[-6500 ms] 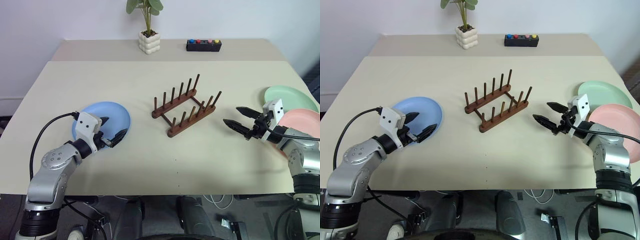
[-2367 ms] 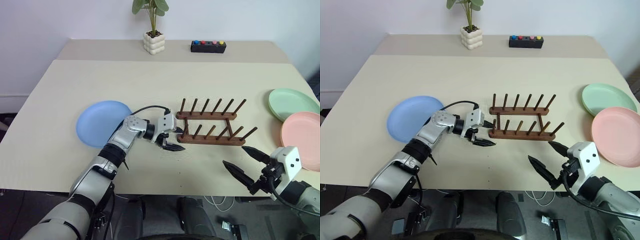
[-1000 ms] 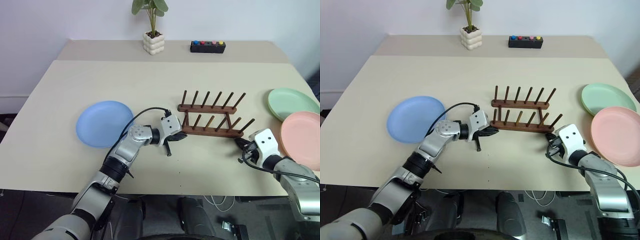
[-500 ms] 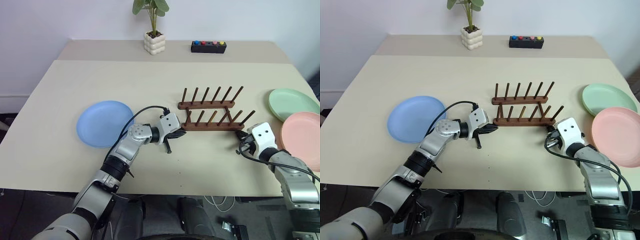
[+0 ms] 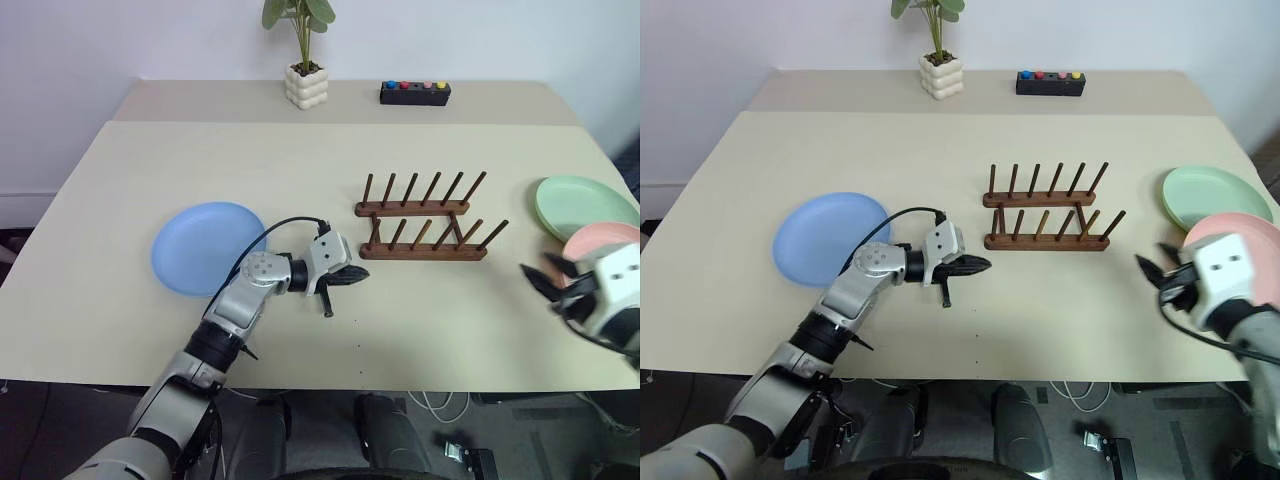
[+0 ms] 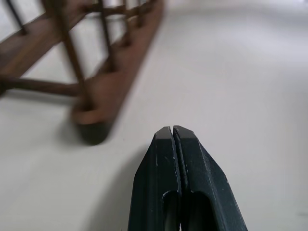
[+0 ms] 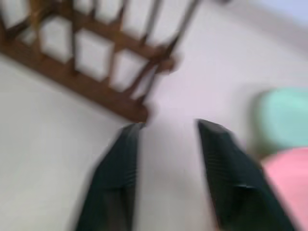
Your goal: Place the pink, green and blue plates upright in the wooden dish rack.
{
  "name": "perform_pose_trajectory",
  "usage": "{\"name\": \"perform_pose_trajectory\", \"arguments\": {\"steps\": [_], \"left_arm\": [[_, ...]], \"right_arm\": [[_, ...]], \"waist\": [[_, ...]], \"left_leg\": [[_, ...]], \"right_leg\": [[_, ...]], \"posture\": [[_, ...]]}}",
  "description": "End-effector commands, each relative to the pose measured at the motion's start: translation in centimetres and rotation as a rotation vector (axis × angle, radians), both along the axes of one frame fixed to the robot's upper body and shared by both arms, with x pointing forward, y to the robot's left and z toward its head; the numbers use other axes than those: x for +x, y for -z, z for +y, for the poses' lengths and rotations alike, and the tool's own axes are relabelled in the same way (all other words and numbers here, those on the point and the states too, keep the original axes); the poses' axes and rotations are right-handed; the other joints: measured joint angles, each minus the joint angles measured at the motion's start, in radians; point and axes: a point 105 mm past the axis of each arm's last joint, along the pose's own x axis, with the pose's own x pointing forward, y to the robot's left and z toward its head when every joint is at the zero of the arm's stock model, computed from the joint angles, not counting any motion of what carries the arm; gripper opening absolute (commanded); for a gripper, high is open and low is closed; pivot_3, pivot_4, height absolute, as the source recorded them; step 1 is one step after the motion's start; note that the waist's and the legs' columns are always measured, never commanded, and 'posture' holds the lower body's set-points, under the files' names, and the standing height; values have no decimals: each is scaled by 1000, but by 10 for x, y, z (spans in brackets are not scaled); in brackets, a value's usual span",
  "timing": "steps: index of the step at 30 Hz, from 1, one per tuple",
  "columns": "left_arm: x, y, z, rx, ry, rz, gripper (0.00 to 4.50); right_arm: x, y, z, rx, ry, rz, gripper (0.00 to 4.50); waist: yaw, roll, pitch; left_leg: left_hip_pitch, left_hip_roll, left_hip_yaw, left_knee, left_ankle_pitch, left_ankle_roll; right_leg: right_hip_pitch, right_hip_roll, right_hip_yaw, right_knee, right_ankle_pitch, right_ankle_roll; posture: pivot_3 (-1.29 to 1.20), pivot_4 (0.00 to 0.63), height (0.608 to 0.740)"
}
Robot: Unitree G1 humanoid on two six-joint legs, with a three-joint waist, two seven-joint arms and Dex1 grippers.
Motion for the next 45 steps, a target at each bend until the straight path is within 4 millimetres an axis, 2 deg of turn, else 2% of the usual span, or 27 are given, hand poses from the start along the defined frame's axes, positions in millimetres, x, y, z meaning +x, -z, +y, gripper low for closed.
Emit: {"name": "perform_pose_trajectory", "arguments": {"steps": [1, 2, 3, 5, 8, 19, 21, 23, 26, 29, 32, 35, 41, 44, 45], "left_arm": [[-15, -20, 0, -58, 109, -19, 0], [-18, -20, 0, -58, 125, -17, 0], [-20, -21, -1, -60, 144, -19, 0], [-25, -24, -4, -71, 186, -13, 0], [-26, -25, -8, -78, 201, -12, 0], [-27, -21, -10, -69, 188, -11, 0], [-27, -22, -9, -73, 187, -8, 0], [-28, -23, -9, -77, 186, -6, 0], [-29, -23, -9, -79, 184, -3, 0], [-29, -23, -9, -81, 183, 0, 0], [-29, -23, -9, -84, 184, 3, 0], [-29, -23, -9, -85, 186, 4, 0], [-30, -23, -12, -85, 197, 6, 0], [-27, -23, -12, -84, 192, 0, 0], [-27, -24, -12, -85, 192, 0, 0]], "right_arm": [[-11, 0, -8, -1, 73, 54, 3853], [-12, 3, -10, 6, 92, 71, 4433], [-13, 10, -12, 5, 106, 100, 4473], [-13, 29, -21, -6, 173, 152, 4473], [-10, 48, -32, 14, 252, 181, 4473], [5, 73, -47, 15, 305, 205, 4473], [6, 74, -48, 14, 303, 205, 3965], [7, 75, -50, 6, 307, 204, 3149], [6, 76, -52, -4, 311, 204, 1492], [4, 76, -51, -10, 310, 204, 54], [-2, 72, -49, -23, 309, 193, 54], [-9, 62, -38, -63, 264, 162, 54], [-14, 35, -29, -269, 200, 94, 54], [-3, -4, -15, -335, 119, -52, 54], [3, -24, -1, -334, 57, -132, 54]], "waist": [[1, -1, 0], [0, 0, 0], [0, 0, 0], [0, 0, 0], [-1, 0, 0], [-2, 1, 0], [-1, 1, -1], [-2, 1, -1], [-2, 1, -1], [-2, 1, -1], [0, 1, -1], [0, 1, -1], [-4, 1, -1], [-6, 2, -1], [-8, 2, -1]], "left_leg": [[0, 0, 0, 0, 0, 0], [0, 0, 0, 1, 0, 0], [0, 0, 0, 1, 0, 0], [0, 0, 1, 1, 0, 0], [0, 0, 1, 1, 0, 0], [0, 0, 1, 0, 0, 0], [0, 0, 1, 0, 0, 0], [0, 0, 1, 1, 0, 0], [0, 0, 1, 0, 0, 0], [0, 0, 1, 0, 0, 0], [0, 0, 0, 1, 0, 0], [0, 0, 0, 0, 0, 0], [0, 0, 1, 0, 0, 0], [0, 0, 1, 1, 0, 0], [0, 0, 1, 1, 0, 0]], "right_leg": [[0, 0, 0, 0, 0, 0], [1, 0, 0, 0, 0, -1], [1, 0, 0, -1, 0, -1], [1, -1, 0, -1, 0, -1], [1, -1, 0, -1, 0, -1], [0, 0, 0, -1, 0, -1], [0, 0, 0, -1, 0, -1], [0, 0, 0, -1, 0, 0], [0, 0, 0, -1, 0, 0], [0, 0, 0, -1, 0, 0], [1, 0, 0, -1, 0, 0], [1, 0, 0, -1, 0, 0], [0, 0, 0, -1, -1, 0], [0, 0, 1, -1, -1, -1], [0, 0, 1, -1, 0, -1]], "posture": [[0, 150, 730], [0, 150, 730], [0, 150, 730], [0, 150, 730], [0, 150, 730], [0, 150, 730], [0, 150, 730], [0, 150, 730], [0, 150, 730], [0, 150, 730], [0, 150, 730], [0, 150, 730], [0, 150, 730], [0, 150, 730], [0, 150, 730]]}}
